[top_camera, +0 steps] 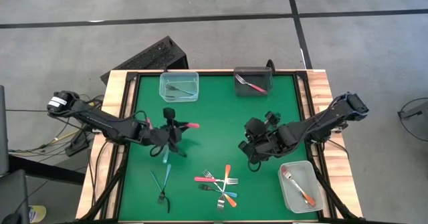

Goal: Sort silverware by color (type)
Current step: Put the pink fork into the black bin

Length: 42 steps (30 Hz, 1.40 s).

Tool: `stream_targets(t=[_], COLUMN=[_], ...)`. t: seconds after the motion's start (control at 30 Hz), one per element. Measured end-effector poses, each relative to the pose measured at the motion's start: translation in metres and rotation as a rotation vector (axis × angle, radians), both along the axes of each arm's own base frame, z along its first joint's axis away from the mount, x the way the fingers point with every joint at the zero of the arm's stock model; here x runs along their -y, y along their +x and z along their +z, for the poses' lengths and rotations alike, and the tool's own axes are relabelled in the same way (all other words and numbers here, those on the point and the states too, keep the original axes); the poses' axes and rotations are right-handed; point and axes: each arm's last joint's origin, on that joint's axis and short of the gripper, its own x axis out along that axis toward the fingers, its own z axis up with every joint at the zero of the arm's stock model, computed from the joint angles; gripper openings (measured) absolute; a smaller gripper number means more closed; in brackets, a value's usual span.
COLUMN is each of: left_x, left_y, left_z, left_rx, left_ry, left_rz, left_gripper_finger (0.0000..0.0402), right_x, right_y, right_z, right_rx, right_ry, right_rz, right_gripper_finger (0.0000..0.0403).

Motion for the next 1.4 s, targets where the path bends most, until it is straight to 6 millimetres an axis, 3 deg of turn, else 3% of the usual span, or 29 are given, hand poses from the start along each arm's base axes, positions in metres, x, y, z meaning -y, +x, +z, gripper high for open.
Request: stream_targets(t=[0.27, 0.57, 0.77, 1.03, 1.4], left_x=[0.013, 0.038, 0.060, 0.081, 0.092], left_y=[0.013, 0.043, 0.064, 0.068, 0.065], left_z=[-0.002, -0.027, -0.030, -0.020, -0.015], left_rx=[-0.089, -0.416, -0.399, -0.314, -0.262], left_ry=[0.302, 0.756, 0.888, 1.022, 1.059], left_rz=[-0.185, -0.428, -0.506, -0.547, -0.602], left_gripper_finger=[0.0039, 0.0040, 0.0041, 0.0041, 0.0041], right_x=[-0.011, 0.036, 0.054, 0.051, 0.048], right_y=[0.038, 0.066, 0.086, 0.113, 0.115], right_z=[-0.010, 0.006, -0.005, -0.018, -0.012], right_rx=[0.053, 0.210, 0.240, 0.335, 0.388], right_ry=[-0.054, 0.213, 0.324, 0.416, 0.428], right_rz=[0.170, 0.244, 0.335, 0.535, 0.595], right_gripper_finger=[0.0134, 0.0206, 0.0205, 0.0199, 0.0188])
